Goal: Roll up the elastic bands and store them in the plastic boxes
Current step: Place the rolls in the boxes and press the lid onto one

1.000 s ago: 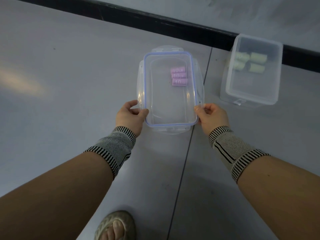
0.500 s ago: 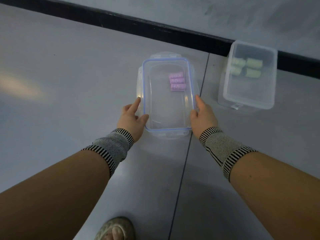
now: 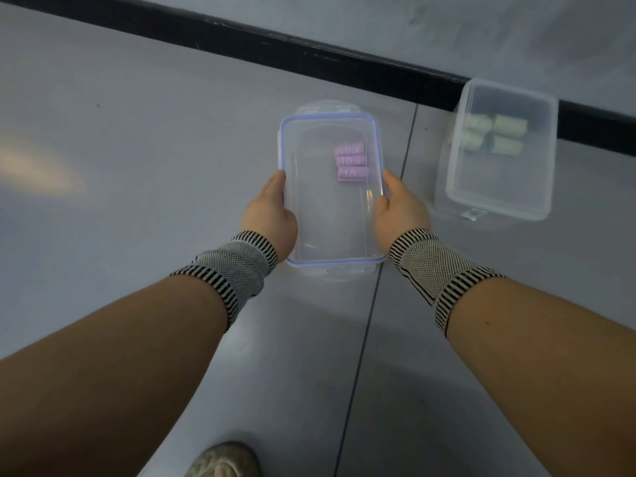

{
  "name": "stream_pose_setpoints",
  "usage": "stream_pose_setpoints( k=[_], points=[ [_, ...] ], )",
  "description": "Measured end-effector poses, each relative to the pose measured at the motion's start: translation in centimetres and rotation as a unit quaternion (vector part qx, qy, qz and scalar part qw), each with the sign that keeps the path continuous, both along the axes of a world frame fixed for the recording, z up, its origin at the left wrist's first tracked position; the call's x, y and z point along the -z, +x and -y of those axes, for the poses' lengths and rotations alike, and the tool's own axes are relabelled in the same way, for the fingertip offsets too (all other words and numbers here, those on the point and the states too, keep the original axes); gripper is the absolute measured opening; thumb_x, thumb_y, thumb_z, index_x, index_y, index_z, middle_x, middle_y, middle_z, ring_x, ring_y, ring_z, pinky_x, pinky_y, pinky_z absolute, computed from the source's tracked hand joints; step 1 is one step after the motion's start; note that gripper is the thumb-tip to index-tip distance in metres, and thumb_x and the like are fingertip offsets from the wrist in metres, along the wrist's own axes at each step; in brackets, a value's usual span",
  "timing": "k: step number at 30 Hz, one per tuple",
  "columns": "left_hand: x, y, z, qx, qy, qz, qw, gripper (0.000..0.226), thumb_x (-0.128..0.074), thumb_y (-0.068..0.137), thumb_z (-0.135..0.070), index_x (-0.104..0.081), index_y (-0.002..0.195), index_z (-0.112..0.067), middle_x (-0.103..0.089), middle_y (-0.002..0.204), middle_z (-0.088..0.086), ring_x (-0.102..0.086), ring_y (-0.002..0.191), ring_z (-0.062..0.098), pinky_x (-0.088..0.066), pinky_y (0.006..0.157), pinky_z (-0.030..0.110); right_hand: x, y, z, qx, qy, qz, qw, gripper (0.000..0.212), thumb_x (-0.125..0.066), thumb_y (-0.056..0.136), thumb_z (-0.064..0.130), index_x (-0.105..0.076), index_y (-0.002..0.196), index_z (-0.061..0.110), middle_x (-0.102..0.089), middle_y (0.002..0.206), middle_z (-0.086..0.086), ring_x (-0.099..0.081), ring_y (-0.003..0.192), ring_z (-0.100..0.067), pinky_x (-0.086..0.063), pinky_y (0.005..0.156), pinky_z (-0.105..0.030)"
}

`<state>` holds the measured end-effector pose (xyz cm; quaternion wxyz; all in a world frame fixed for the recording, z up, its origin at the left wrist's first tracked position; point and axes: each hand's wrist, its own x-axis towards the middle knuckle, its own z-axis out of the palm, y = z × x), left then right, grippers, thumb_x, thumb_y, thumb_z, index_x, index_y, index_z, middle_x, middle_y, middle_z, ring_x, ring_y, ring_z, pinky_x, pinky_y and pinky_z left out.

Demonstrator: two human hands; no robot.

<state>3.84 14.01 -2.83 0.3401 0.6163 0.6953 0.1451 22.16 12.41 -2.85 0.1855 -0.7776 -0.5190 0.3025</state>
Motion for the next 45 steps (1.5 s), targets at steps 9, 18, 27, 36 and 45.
stream_pose_setpoints(
  k=[9,18,27,36,45],
  points=[
    [0.9,-0.1,-0.8,-0.051,-0.031,0.098,0.993,0.064,-0.041,0.084,0.001,-0.034,0.145,-0.018,-0.054,0.136,0.005,-0.053,0.122,0.021,-0.043,0.103,0.037,1.9,-0.1,-1.4,0.14,0.014,-0.196,0.97,0.05,-0.043,0.089,-0.002,-0.054,0.133,0.018,-0.063,0.125,0.001,-0.061,0.108,-0.014,-0.047,0.099,-0.033],
    [0.5,-0.6,2.5,0.007,0.027,0.0,1.0,0.06,-0.058,0.084,-0.01,-0.036,0.14,-0.012,-0.032,0.146,0.011,-0.046,0.125,0.03,-0.037,0.106,0.041,-0.2,0.4,-0.3,-0.04,-0.006,0.128,0.991,0.044,-0.045,0.095,0.02,-0.047,0.137,0.03,-0.048,0.127,-0.009,-0.041,0.117,-0.032,-0.037,0.099,-0.037],
    [-1.4,-1.2,1.9,0.235,0.011,-0.278,0.931,0.058,-0.036,0.096,-0.044,-0.016,0.149,-0.03,-0.011,0.158,-0.006,-0.003,0.146,0.023,-0.015,0.115,0.051,-1.7,-2.0,6.8,-0.108,-0.065,0.232,0.965,0.059,-0.042,0.091,0.054,-0.032,0.142,0.026,-0.021,0.153,0.005,-0.025,0.129,-0.027,-0.026,0.098,-0.043],
    [-1.7,-0.6,4.5,0.273,0.012,-0.328,0.904,0.064,-0.032,0.094,-0.053,-0.013,0.149,-0.026,-0.01,0.157,0.002,0.006,0.146,0.023,-0.009,0.114,0.054,-1.1,-1.3,6.4,-0.168,-0.109,0.223,0.954,0.057,-0.02,0.1,0.042,-0.006,0.151,0.022,0.008,0.159,0.011,0.014,0.145,-0.026,0.0,0.113,-0.061],
    [-0.7,-0.7,0.5,0.282,0.016,-0.317,0.906,0.082,-0.029,0.09,-0.064,0.002,0.151,-0.02,0.016,0.158,-0.001,0.012,0.145,0.019,-0.005,0.116,0.052,0.5,-1.6,7.3,-0.188,-0.1,0.218,0.953,0.099,-0.027,0.084,0.074,0.016,0.149,0.014,0.024,0.157,-0.002,0.02,0.144,-0.028,0.002,0.116,-0.053]
  ],
)
